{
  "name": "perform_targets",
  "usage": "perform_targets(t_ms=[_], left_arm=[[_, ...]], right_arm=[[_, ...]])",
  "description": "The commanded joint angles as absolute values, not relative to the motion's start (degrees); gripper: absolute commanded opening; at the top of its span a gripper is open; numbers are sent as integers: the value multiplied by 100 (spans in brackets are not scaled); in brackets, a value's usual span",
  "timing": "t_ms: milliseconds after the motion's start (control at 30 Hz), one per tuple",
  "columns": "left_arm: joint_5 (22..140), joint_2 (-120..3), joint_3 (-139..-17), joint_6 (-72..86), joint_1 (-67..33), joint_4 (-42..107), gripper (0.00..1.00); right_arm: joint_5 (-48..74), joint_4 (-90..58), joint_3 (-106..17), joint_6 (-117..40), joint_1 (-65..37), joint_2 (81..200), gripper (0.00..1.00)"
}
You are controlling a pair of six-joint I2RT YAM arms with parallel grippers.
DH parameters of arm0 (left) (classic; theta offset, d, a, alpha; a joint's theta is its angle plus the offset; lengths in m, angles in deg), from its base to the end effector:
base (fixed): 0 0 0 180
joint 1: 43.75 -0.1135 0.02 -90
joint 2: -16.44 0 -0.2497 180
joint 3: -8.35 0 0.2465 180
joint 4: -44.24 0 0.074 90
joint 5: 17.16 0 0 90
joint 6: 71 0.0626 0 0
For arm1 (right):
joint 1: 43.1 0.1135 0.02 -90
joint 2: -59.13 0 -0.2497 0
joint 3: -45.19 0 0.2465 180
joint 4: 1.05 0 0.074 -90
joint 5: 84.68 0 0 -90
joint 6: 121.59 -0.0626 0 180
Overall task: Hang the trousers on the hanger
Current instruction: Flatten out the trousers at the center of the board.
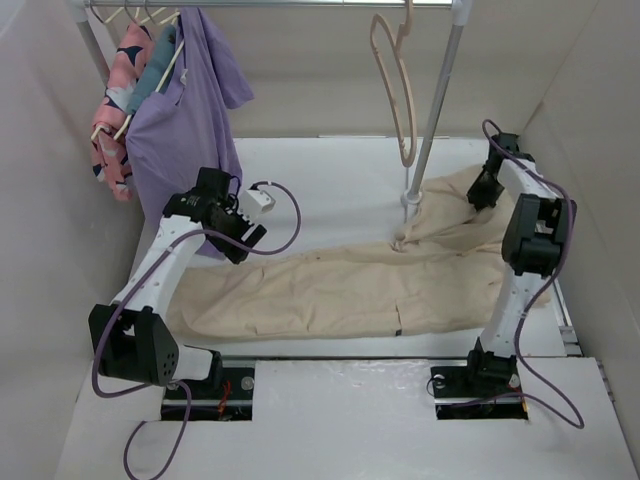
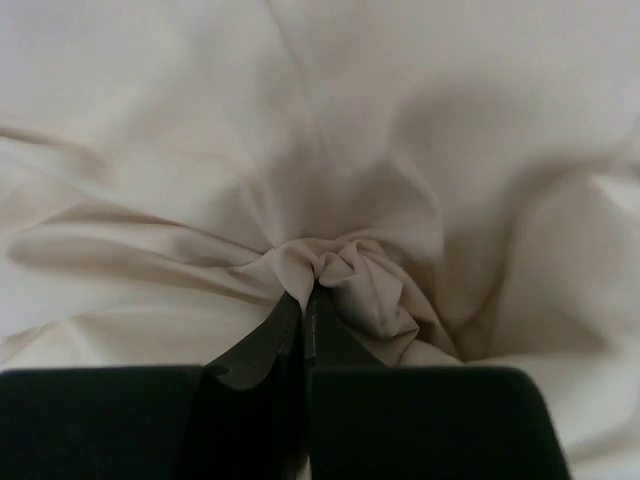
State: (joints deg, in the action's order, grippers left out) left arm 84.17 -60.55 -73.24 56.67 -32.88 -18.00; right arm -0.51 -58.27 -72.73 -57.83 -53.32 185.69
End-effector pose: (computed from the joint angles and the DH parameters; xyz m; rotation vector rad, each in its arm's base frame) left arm 0.2746 -0.0652 0.2622 1.1139 2.2921 -0.0745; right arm 0.4596 -0.0893 0.1527 0.8758 2.5648 -0.0559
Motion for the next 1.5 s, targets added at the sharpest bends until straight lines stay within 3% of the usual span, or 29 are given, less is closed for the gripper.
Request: perform_targets(t_ms=[0, 200, 333, 400, 433, 600, 767, 867, 900, 933, 1033, 1133, 1333, 1467], left_arm=[[8435, -6011, -7429, 5802, -3233, -1766, 68], [8829, -5827, -7183, 5933, -2970, -1564, 67], [9077, -5722, -7252, 5926, -2846, -1423, 67], [9243, -5669, -7253, 5768, -2732, -1292, 67], [9331, -5668, -7253, 5767, -2732, -1291, 67], [9902, -5458, -7016, 5076, -2732, -765, 71], [10507, -5518, -6884, 4230, -2732, -105, 75], [10641, -5895, -7146, 4036, -2680, -34, 75], [10693, -6019, -7208, 4035, -2679, -34, 75], [10694, -6133, -7261, 4035, -2679, -34, 75], [10694, -6546, -7314, 4035, -2626, 115, 75], [10633, -6916, -7385, 4115, -2241, 256, 76], [10166, -7846, -7849, 3956, -1581, 975, 76], [10017, -8480, -8333, 3588, -1186, 1389, 77]], right_arm=[[-47, -5119, -6037, -5603, -5305, 17166, 0], [-637, -4591, -4011, -5365, -4206, 14775, 0], [-542, -4160, -2956, -4822, -2986, 13544, 0], [-113, -4001, -2568, -4331, -1715, 13017, 0], [-110, -4001, -2506, -4215, -1708, 12901, 0], [443, -3861, -2514, -4152, 335, 12890, 0], [1242, -3992, -3296, -3959, 1541, 13971, 0], [1314, -3992, -3543, -3906, 1675, 14227, 0], [1314, -3992, -3543, -3906, 1675, 14227, 12], [1314, -3923, -3543, -3906, 1675, 14166, 63], [668, -3975, -3490, -4247, 1675, 13789, 96], [619, -3975, -3263, -4809, 1098, 13008, 100], [208, -4070, -2269, -6425, -1573, 11671, 100], [-312, -4782, -1997, -7086, -2848, 11888, 100]])
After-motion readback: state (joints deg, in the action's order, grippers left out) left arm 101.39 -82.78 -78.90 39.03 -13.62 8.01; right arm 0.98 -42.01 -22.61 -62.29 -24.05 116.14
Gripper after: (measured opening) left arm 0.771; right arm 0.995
